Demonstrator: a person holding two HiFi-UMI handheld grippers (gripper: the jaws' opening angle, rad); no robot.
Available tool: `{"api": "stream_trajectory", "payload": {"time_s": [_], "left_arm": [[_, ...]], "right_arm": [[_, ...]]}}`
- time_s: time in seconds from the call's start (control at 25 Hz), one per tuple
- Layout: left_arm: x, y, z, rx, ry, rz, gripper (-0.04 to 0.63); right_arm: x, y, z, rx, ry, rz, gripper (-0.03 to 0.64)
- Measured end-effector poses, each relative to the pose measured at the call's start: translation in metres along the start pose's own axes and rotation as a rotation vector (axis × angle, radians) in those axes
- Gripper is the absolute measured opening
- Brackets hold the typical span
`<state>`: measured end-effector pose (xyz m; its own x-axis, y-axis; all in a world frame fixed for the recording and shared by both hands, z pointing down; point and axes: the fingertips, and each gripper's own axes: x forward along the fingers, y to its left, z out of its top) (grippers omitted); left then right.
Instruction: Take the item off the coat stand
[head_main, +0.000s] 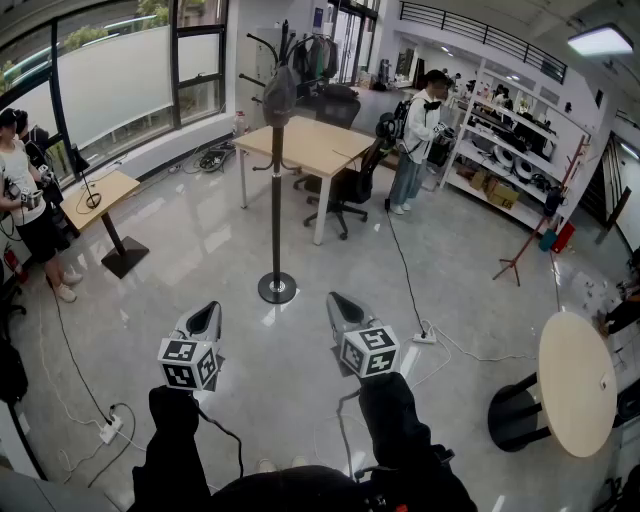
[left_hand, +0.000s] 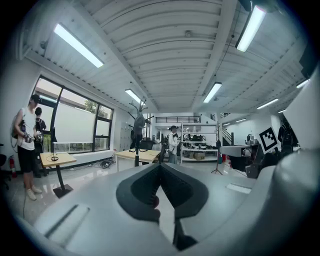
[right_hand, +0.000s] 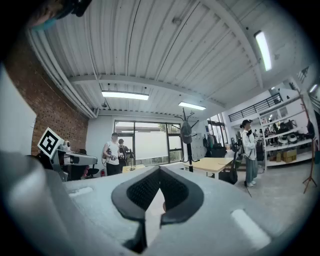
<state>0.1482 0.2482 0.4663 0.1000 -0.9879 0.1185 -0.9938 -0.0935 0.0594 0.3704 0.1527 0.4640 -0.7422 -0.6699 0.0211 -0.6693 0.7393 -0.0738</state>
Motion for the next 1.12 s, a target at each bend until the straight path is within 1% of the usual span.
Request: {"api": "stream_trajectory", "payload": {"time_s": [0.32,0.68,0.88,1.12], "left_arm": [[0.011,-0.01,-0.003,0.004,0.009,0.01,0.002],[0.023,-0.027,-0.003,0.002,-0.005,0.026,0.002],[0.03,-0.024,-0.005,0.002,-0.004,0.048,0.002],[0.055,-0.007,-0.005,-0.001,-0.003,0.058,0.002]], "right_arm": [[-0.002,-0.015,-0.003,-0.006,-0.004,0.003,0.001],[0.0,-0.037,-0.007,-0.006,0.002,0.013,0.001],[0.009,-0.045,-0.012,-0.001,0.006,0.032,0.002],[0.038,-0.052,-0.016,0.007,0.017,0.057,0.002]]}}
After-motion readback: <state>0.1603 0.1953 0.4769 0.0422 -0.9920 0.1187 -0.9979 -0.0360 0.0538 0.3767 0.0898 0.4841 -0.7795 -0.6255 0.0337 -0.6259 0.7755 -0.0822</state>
